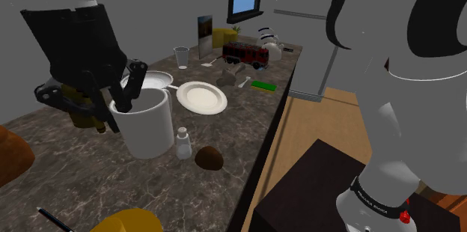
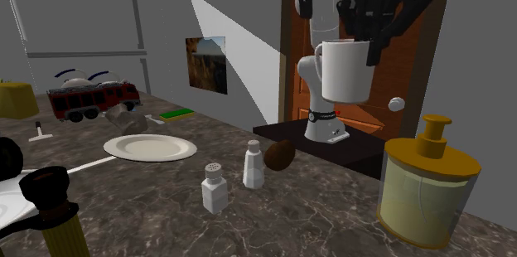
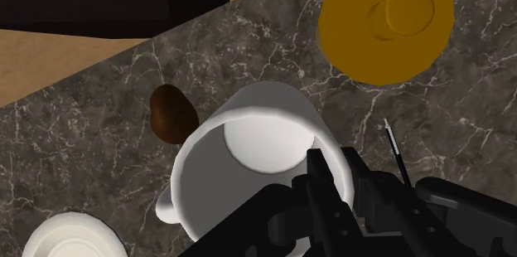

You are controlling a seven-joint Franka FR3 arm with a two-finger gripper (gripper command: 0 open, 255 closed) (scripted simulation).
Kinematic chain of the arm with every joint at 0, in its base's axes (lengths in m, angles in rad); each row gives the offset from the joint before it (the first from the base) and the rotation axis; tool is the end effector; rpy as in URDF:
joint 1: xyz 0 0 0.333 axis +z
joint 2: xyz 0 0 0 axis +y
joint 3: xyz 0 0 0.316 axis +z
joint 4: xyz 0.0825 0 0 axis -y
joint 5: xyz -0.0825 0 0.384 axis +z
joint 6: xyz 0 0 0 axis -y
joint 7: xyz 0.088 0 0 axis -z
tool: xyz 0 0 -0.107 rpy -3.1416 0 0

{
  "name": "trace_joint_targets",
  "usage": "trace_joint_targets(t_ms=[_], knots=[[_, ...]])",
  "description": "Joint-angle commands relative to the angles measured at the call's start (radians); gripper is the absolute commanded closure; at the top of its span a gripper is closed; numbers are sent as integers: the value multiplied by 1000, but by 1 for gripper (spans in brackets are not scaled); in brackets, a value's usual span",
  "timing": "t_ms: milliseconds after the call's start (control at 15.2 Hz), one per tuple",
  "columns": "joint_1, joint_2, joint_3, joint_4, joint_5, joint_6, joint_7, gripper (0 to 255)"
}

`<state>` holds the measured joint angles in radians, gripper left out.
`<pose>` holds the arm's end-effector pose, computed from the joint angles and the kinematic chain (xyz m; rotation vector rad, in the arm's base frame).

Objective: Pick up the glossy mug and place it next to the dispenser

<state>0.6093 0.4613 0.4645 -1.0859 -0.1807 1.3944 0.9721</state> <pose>0.3985 0.5271 0.5728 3.0564 0.0735 -0.1186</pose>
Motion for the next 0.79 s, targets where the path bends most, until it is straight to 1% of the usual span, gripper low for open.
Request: trace_joint_targets(t_ms=[0, 726], knots=[[-12, -16, 1, -55, 7, 40, -1, 255], [-45, -52, 0, -259, 20, 209, -1, 255]])
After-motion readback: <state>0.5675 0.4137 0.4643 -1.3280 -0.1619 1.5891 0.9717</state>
